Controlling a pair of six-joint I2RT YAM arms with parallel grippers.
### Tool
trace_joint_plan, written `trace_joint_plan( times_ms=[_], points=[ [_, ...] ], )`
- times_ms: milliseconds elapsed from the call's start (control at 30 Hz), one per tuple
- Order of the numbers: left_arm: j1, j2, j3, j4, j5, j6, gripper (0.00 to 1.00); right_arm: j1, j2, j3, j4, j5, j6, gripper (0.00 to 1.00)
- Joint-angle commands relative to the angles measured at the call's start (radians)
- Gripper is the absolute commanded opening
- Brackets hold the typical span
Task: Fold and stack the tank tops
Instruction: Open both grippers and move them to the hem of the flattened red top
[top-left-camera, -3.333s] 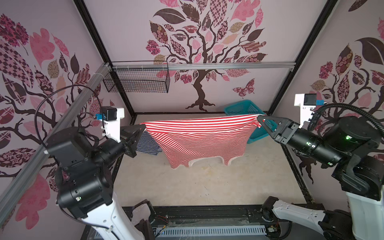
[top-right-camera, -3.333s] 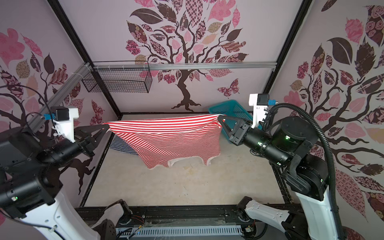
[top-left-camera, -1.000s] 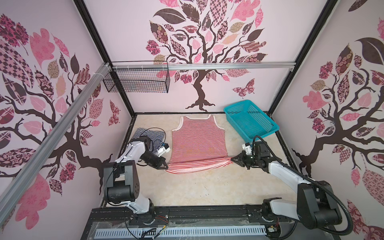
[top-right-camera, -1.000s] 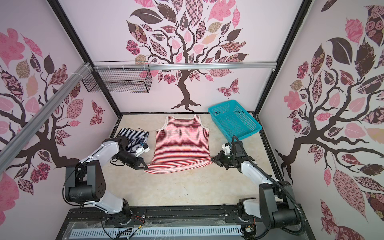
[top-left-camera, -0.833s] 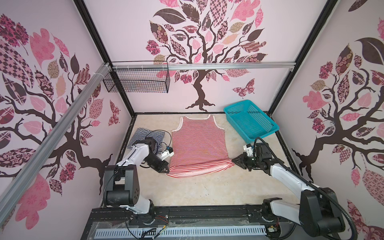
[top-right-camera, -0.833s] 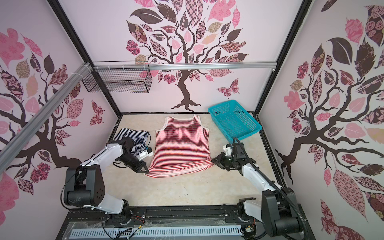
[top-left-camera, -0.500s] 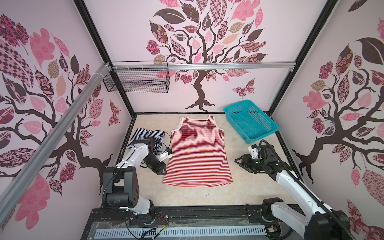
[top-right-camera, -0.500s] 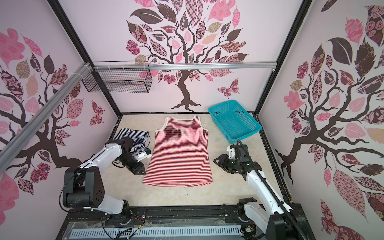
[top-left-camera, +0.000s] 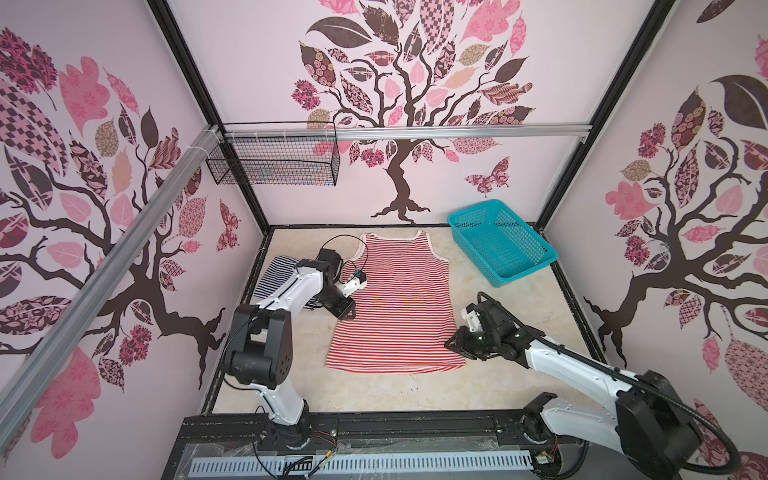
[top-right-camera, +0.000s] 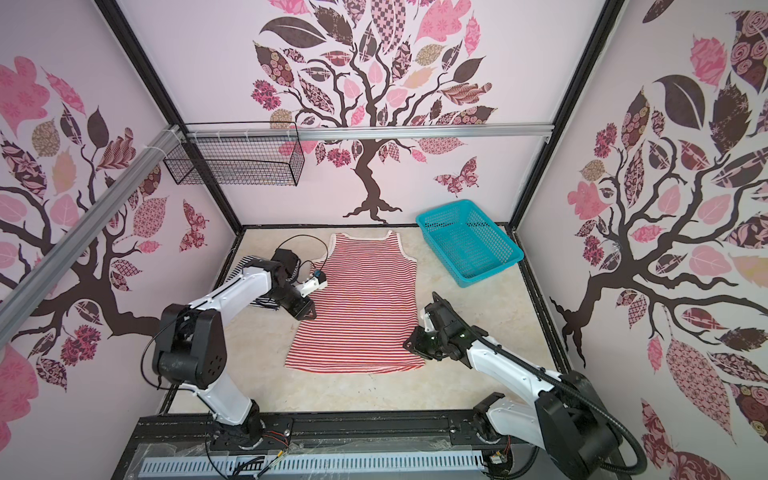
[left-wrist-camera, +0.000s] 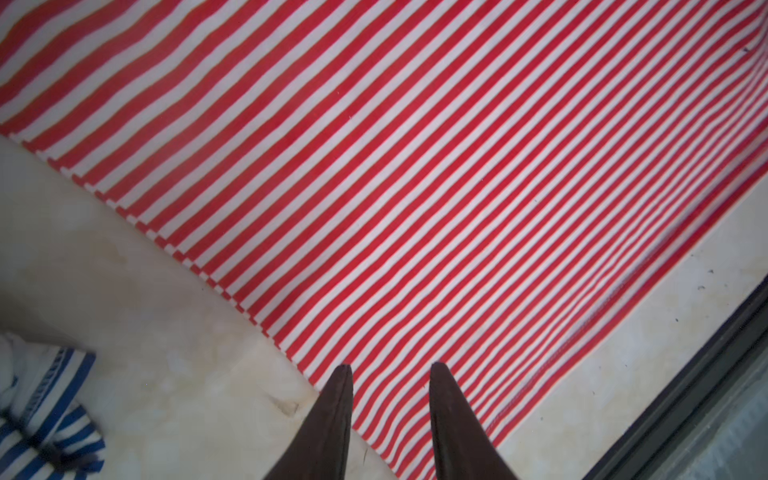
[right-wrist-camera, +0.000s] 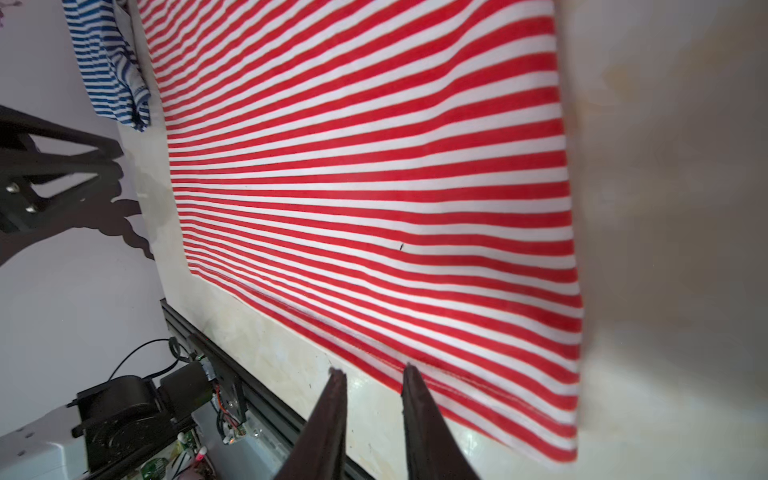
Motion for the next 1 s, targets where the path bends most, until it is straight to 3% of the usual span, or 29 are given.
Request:
trace_joint_plan(
  times_ms=[0,133,400,567,733,800,967],
  points=[
    [-0.007,0.077,0.061,0.053,-0.064,-0.048,0.34,0.011,0.063,-0.002,0.098,0.047,0.040,0.25],
    [-0.045,0.131,0.057,0.036,-0.139,-0.033,0.31,0.021,0.144,0.012,0.047,0.088,0.015,0.33],
    [-0.188,0.041,-0.107,0.068,-0.245,-0.027,0.31,0.015,0.166,0.077,-0.151,0.260,-0.063,0.48],
    [-0.254,-0.035,-0.165,0.035,-0.211,-0.044,0.31,0.014,0.096,0.195,-0.168,0.187,-0.098,0.59],
    [-0.254,-0.102,-0.112,-0.027,-0.147,-0.035,0.32,0.013,0.120,0.471,-0.281,0.251,-0.165,0.65],
    [-0.254,-0.105,-0.077,0.006,-0.181,-0.031,0.32,0.010,0.163,0.544,-0.272,0.272,-0.183,0.65],
    [-0.196,0.035,0.121,0.102,-0.226,-0.084,0.33,-0.007,0.350,0.678,-0.242,0.229,-0.157,0.65]
  ],
)
